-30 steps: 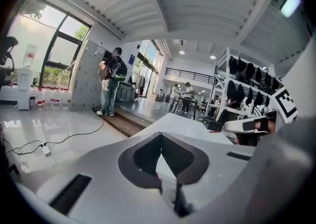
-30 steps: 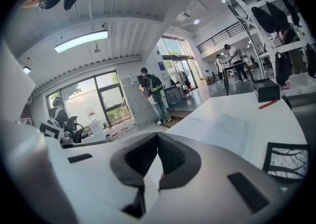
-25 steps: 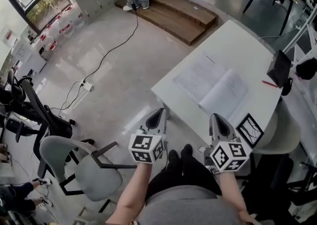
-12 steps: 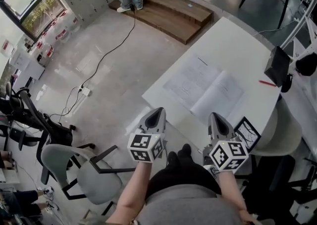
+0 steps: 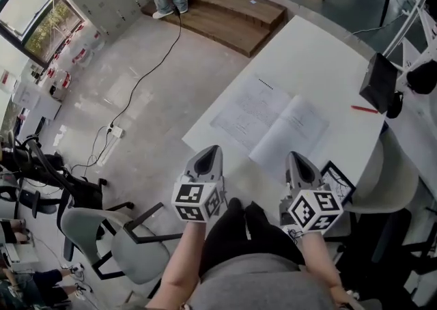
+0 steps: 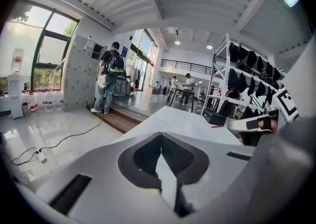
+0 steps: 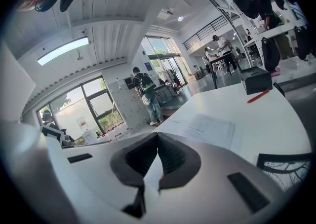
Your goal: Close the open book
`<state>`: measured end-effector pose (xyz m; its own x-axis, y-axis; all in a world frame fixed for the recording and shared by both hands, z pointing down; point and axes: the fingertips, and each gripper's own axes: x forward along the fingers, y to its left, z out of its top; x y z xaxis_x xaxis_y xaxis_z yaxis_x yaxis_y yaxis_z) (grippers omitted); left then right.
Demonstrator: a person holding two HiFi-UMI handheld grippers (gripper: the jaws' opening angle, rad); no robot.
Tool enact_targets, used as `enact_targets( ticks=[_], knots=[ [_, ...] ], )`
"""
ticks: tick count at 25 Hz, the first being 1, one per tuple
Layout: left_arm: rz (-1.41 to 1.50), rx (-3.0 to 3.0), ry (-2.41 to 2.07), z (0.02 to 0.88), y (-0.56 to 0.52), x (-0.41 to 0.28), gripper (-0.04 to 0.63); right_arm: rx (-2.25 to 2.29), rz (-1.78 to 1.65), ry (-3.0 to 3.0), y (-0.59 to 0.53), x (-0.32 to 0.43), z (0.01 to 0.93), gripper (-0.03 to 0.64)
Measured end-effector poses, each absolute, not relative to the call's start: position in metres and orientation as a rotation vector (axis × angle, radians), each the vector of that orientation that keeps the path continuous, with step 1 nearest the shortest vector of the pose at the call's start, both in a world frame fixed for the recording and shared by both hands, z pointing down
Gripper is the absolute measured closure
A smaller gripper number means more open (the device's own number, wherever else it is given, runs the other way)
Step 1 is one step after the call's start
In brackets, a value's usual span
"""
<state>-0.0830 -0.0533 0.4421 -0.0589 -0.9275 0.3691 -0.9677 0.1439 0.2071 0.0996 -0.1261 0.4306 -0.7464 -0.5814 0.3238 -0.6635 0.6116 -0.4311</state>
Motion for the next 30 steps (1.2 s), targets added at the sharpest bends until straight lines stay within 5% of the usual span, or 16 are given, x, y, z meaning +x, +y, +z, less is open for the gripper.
enact_targets(
  ticks=[30],
  knots=[
    [0.333, 2.325, -1.388, 0.468, -0.151, -0.102, 0.588, 1.933, 1.083, -2.283, -0.095, 0.099, 0.451, 0.590]
  ],
)
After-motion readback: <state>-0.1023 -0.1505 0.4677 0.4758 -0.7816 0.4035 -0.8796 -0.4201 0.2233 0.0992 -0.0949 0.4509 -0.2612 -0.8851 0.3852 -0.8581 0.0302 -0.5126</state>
